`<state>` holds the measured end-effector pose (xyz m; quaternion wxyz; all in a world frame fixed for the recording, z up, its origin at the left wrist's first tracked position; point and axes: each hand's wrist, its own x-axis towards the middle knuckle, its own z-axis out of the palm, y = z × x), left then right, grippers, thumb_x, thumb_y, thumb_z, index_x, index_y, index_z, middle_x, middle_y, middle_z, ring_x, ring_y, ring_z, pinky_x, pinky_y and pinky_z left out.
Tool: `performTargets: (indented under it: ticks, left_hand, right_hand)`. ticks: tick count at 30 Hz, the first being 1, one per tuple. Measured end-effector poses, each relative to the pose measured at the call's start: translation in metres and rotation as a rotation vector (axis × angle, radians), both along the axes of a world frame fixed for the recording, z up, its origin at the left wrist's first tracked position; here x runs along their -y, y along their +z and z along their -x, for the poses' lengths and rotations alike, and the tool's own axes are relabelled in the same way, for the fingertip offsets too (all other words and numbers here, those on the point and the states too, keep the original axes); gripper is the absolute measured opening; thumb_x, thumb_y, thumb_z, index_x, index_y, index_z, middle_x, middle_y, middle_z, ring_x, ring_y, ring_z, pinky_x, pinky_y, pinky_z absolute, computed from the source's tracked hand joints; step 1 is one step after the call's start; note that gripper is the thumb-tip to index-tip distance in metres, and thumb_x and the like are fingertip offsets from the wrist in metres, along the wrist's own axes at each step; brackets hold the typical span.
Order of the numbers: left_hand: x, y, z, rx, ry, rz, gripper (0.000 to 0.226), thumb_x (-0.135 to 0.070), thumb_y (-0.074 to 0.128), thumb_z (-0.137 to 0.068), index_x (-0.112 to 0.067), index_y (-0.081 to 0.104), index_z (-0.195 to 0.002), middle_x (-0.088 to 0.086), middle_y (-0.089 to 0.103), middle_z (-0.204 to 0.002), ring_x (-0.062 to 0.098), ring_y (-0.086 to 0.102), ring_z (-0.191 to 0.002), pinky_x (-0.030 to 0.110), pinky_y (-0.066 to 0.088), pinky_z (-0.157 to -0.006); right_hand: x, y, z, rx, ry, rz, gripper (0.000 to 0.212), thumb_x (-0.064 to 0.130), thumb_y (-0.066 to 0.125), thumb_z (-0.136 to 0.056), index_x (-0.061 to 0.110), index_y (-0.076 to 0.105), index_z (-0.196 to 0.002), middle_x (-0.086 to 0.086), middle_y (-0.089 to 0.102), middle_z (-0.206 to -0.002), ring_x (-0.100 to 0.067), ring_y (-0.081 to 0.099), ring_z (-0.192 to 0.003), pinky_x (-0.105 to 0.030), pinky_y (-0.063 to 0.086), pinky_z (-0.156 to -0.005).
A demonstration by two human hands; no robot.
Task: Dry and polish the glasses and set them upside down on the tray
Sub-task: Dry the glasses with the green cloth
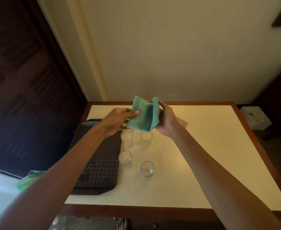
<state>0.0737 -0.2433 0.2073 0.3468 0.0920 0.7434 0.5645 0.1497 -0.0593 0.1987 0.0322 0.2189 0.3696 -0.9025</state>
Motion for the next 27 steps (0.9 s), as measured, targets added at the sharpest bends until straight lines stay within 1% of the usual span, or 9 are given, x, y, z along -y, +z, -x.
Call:
performTargets:
  ticks: [6,8,10,12,15,18,21,24,27]
  left_hand:
    - [0.018,0.017,0.035,-0.164,0.176,-0.017,0.009,-0.015,0.073,-0.095,-0.008,0.071,-0.101,0.007,0.075,-0.092,0.017,0.072,-0.081,0.033,0.061,-0.077]
    - [0.026,0.021,0.048,-0.184,0.163,0.011,0.008,-0.012,0.07,-0.097,-0.008,0.07,-0.103,0.006,0.074,-0.094,0.017,0.071,-0.083,0.03,0.061,-0.076]
    - [0.034,0.022,0.062,-0.162,0.175,-0.006,0.017,-0.006,0.066,-0.098,-0.002,0.068,-0.115,0.01,0.072,-0.103,0.022,0.07,-0.093,0.036,0.06,-0.083]
    - [0.04,0.025,0.074,-0.144,0.21,-0.015,0.027,-0.002,0.065,-0.098,0.001,0.064,-0.125,0.014,0.07,-0.112,0.027,0.068,-0.103,0.048,0.056,-0.096]
    - [0.046,0.027,0.091,-0.17,0.233,-0.005,0.023,-0.001,0.067,-0.096,-0.009,0.066,-0.118,0.013,0.069,-0.114,0.028,0.066,-0.106,0.055,0.051,-0.102]
    - [0.048,0.03,0.106,-0.154,0.314,-0.045,0.034,0.001,0.069,-0.095,-0.014,0.056,-0.122,0.012,0.066,-0.115,0.023,0.067,-0.094,0.047,0.059,-0.081]
    - [0.05,0.034,0.118,-0.182,0.333,-0.054,0.046,0.004,0.069,-0.093,-0.026,0.047,-0.121,0.009,0.064,-0.105,0.021,0.066,-0.085,0.039,0.057,-0.068]
    - [0.052,0.041,0.127,-0.231,0.229,-0.008,0.033,0.004,0.061,-0.098,-0.027,0.064,-0.11,0.008,0.065,-0.11,0.024,0.067,-0.093,0.046,0.059,-0.084]
    - [0.053,0.051,0.134,-0.183,0.146,-0.013,0.031,0.003,0.056,-0.101,-0.019,0.071,-0.117,0.005,0.065,-0.113,0.022,0.068,-0.097,0.039,0.06,-0.081]
  right_hand:
    - [0.015,0.009,0.029,-0.026,0.177,-0.009,0.081,0.072,0.039,-0.092,0.004,0.057,-0.134,-0.019,0.065,-0.128,-0.033,0.065,-0.114,-0.051,0.051,-0.095]
    - [0.023,0.015,0.038,-0.022,0.222,-0.108,0.063,0.054,0.051,-0.096,0.003,0.057,-0.133,-0.017,0.066,-0.125,-0.03,0.067,-0.111,-0.048,0.053,-0.094]
    - [0.027,0.017,0.05,0.039,0.16,-0.279,0.036,0.014,0.064,-0.094,0.0,0.058,-0.127,-0.018,0.068,-0.119,-0.027,0.068,-0.103,-0.043,0.056,-0.088]
    - [0.027,0.017,0.062,0.076,0.09,-0.409,0.037,-0.003,0.069,-0.087,0.001,0.06,-0.123,-0.018,0.067,-0.122,-0.026,0.067,-0.101,-0.041,0.056,-0.083]
    - [0.031,0.028,0.073,0.054,0.022,-0.573,0.043,0.009,0.08,-0.081,0.006,0.062,-0.12,-0.009,0.071,-0.11,-0.024,0.07,-0.095,-0.036,0.058,-0.068]
    - [0.034,0.04,0.086,0.006,-0.058,-0.659,0.051,0.016,0.082,-0.08,0.012,0.052,-0.121,-0.006,0.067,-0.109,-0.018,0.07,-0.086,-0.029,0.057,-0.053]
    - [0.034,0.046,0.103,0.005,-0.07,-0.691,0.052,0.011,0.071,-0.09,0.019,0.036,-0.127,-0.008,0.055,-0.117,-0.022,0.064,-0.096,-0.031,0.057,-0.057]
    - [0.029,0.051,0.112,-0.031,-0.024,-0.625,0.048,-0.007,0.052,-0.096,0.022,0.029,-0.126,-0.006,0.049,-0.111,-0.019,0.06,-0.093,-0.035,0.059,-0.063]
    - [0.022,0.052,0.116,-0.096,0.004,-0.738,0.034,-0.005,0.047,-0.099,0.022,0.041,-0.119,-0.009,0.052,-0.118,-0.022,0.062,-0.101,-0.04,0.061,-0.072]
